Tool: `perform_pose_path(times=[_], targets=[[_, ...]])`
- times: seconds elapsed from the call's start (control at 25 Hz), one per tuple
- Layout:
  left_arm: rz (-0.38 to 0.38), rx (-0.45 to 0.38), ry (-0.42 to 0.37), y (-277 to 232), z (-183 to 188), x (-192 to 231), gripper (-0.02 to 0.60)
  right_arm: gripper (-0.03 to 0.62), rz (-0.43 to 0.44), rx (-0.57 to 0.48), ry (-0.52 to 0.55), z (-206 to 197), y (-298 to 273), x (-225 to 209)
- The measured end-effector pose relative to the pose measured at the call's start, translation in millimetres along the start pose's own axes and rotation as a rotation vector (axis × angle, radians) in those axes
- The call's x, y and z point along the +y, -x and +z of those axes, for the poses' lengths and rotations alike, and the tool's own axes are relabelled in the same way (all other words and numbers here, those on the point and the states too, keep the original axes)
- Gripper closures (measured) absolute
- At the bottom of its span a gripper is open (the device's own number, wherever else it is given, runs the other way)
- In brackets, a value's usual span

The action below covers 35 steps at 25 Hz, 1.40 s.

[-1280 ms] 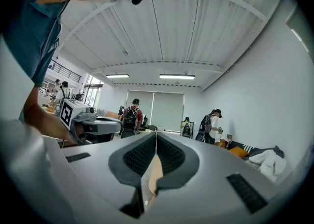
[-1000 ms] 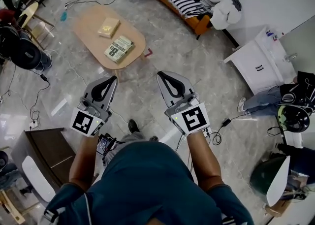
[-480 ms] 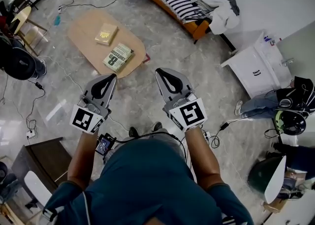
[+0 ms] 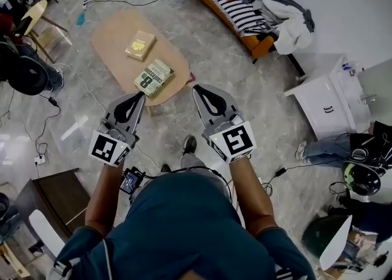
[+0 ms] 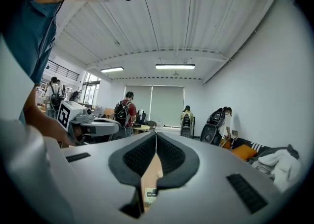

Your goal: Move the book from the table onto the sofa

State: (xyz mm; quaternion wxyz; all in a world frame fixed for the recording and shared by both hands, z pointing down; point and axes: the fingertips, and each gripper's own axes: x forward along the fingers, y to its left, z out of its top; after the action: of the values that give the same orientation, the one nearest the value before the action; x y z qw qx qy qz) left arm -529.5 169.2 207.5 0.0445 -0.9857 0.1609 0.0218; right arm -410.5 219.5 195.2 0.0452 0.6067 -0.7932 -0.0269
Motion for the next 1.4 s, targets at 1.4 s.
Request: perform_pose_path(times=[1.4], targets=[[0.230, 0.201, 0.240, -119, -165, 227, 0.577, 0.579, 0.214, 0.158, -0.106, -114, -269, -124]])
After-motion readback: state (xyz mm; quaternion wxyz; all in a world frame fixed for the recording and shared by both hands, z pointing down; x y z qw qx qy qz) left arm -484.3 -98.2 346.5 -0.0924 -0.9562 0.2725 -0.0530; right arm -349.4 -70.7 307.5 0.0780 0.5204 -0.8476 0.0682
